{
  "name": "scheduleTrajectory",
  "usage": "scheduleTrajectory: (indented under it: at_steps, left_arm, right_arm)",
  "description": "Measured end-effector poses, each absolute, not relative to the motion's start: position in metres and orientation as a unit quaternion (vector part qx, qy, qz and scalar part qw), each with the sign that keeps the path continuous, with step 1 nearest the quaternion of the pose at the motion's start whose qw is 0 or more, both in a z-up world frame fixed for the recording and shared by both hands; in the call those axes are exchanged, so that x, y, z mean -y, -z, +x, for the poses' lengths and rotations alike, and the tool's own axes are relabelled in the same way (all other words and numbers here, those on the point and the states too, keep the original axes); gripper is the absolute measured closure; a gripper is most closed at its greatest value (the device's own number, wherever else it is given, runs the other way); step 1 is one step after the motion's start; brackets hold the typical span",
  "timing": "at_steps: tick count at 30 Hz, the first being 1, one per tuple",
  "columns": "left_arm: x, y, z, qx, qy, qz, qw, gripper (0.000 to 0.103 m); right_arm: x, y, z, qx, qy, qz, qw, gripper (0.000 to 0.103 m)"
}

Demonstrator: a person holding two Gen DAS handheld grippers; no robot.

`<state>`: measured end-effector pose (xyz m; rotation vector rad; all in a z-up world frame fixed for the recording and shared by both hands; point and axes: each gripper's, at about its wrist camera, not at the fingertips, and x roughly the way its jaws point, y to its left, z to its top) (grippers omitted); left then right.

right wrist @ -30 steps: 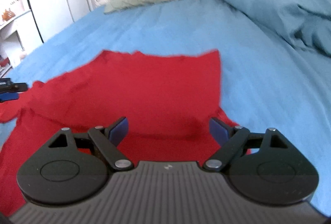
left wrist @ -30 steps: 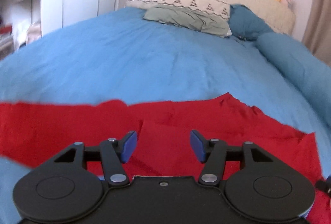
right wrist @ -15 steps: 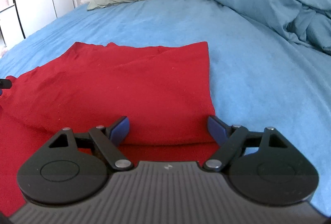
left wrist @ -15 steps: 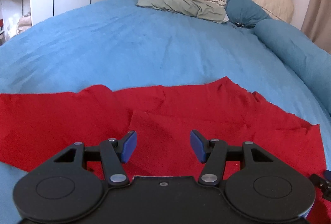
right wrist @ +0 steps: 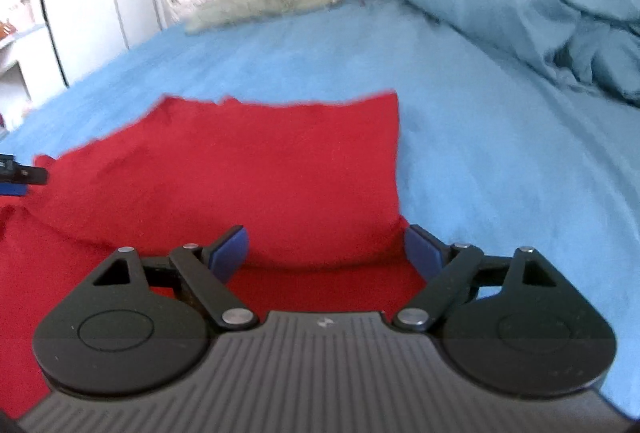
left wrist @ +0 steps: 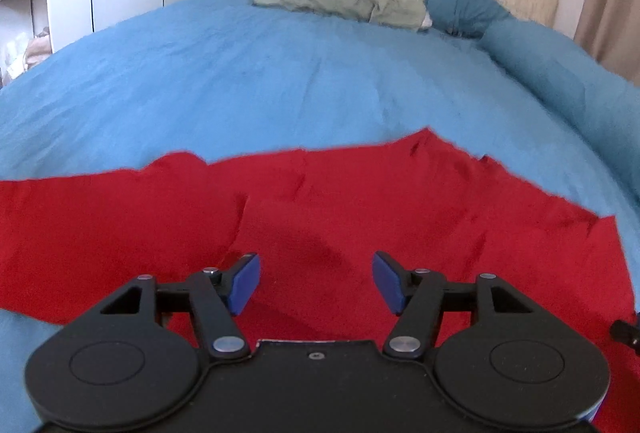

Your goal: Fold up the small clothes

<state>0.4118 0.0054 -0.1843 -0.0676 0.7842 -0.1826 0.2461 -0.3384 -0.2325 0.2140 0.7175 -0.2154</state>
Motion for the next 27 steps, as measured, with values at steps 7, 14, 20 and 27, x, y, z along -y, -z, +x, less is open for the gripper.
scheduleTrajectory:
  at_steps: [7, 14, 20, 27]
  left_arm:
    - [-0.018, 0.173, 0.399, -0.380, 0.087, -0.050, 0.920, 0.036]
    - [-0.059, 0.113, 0.357, -0.338, 0.077, -0.063, 0.936, 0.025]
    - [-0.125, 0.076, 0.329, -0.312, 0.041, -0.092, 0.945, 0.000]
    - [-0.223, 0.079, 0.321, -0.303, -0.018, -0.154, 0.940, 0.000]
  right_arm:
    - [0.337, 0.219, 0.241, -0.330, 0.099, 0.110, 0.932, 0.001]
    - [0.300, 0.164, 0.236, -0.318, 0.052, 0.088, 0.942, 0.000]
    - [0.245, 0.129, 0.246, -0.311, -0.006, 0.083, 0.947, 0.000]
    - [0.174, 0.123, 0.266, -0.331, -0.054, 0.091, 0.938, 0.000]
